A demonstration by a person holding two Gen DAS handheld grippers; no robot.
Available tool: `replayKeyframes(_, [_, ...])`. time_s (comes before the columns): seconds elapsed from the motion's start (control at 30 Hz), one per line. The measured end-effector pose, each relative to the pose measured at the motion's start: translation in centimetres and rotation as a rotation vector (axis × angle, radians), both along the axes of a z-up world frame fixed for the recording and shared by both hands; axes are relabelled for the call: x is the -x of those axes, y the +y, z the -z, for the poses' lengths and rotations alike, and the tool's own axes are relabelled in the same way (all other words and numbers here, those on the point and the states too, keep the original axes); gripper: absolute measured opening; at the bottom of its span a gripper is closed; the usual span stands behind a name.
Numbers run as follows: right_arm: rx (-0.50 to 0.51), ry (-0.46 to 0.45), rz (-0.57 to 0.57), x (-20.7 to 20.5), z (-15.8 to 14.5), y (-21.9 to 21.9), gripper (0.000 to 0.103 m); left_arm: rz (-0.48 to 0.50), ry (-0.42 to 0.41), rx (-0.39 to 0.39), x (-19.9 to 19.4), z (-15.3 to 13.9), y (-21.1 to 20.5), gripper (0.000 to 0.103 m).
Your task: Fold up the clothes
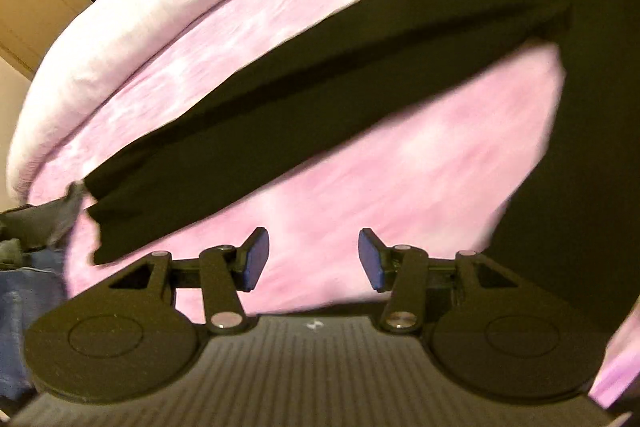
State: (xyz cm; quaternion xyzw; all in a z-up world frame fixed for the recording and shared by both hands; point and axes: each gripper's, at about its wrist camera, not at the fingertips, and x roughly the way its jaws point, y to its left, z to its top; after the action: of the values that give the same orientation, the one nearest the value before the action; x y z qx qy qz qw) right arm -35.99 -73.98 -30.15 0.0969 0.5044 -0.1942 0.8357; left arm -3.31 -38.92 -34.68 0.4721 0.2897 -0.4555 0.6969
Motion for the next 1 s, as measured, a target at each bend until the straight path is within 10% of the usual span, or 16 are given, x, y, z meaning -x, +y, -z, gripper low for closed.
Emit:
replayKeyframes(0.43, [-0.035,0.118,-0.096,-23.2,6.5,17.9,0.044,0.440,-0.266,-0.153,-27.9,5.5,3.6,0.028])
replayKeyframes(0.73, [0.037,0.198,-0.178,-28.1,8.0,18.1,0.045,0.855,-0.293,-0.286,-31.7,9.2,2.5,0.026])
replayKeyframes(0.83, [0.047,0.209,-0.192,-28.3,8.0,17.4,0.046,0.933,-0.243,-0.327,-32.3,9.4,2.5,0.003])
replayKeyframes(1.0, [0.051,0.200,-0.231,-28.8,8.7,16.6,0.050,0.946,-0.190,-0.374,-32.4,9.2,2.3,0.000])
